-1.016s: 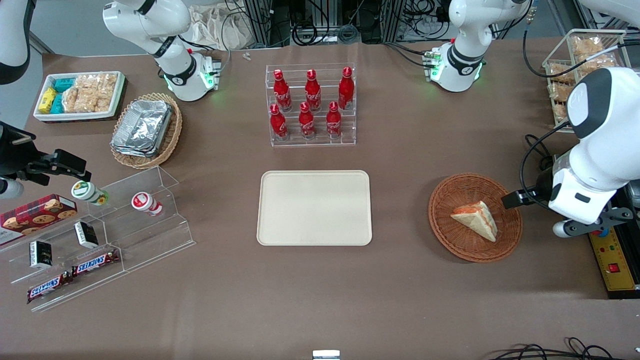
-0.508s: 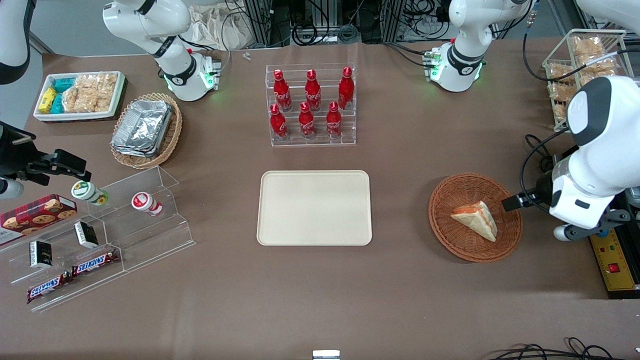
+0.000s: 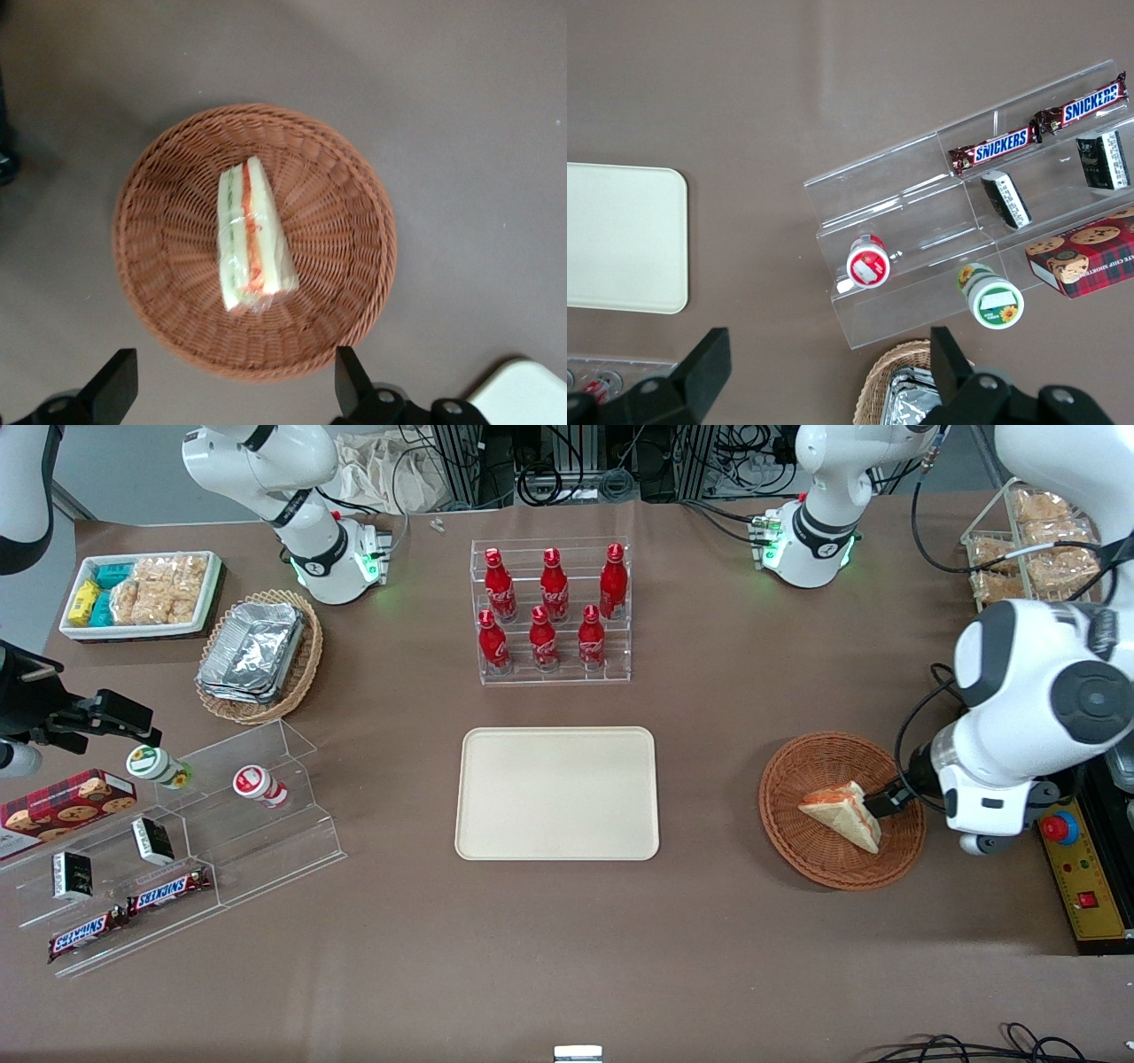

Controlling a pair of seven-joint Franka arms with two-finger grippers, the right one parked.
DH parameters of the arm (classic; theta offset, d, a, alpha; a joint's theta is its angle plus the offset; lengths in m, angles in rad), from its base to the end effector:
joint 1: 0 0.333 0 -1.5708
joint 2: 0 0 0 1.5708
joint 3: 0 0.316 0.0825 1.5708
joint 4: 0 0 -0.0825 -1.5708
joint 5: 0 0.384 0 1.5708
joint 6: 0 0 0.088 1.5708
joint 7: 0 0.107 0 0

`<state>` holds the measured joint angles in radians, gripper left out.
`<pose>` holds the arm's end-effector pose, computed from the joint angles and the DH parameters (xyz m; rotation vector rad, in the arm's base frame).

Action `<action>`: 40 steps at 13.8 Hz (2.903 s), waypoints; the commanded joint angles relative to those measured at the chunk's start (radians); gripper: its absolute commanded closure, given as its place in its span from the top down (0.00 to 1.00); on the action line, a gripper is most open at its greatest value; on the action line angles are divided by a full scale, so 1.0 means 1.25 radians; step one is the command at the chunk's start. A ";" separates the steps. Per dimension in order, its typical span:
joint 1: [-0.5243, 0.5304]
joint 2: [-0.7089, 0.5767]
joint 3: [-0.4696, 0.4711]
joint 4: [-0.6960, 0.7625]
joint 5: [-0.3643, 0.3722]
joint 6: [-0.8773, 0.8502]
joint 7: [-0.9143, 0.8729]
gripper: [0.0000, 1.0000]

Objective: Place sandwich from basket to tray
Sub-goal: 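Lower the open left gripper around the sandwich and close it, then lift the sandwich out of the basket with the left gripper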

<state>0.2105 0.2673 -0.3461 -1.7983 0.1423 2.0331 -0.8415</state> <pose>0.6209 -0.0628 0.4054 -2.9386 -0.9935 -0.0070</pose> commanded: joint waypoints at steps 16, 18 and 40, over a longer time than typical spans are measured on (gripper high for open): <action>0.056 -0.011 0.001 -0.322 0.011 0.412 -0.083 1.00; 0.065 0.005 0.001 -0.324 0.008 0.422 -0.083 1.00; 0.053 0.060 -0.014 -0.086 0.010 0.091 -0.123 0.00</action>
<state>0.2798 0.3465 -0.3459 -2.0441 0.1414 2.3380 -1.0067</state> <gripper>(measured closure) 0.806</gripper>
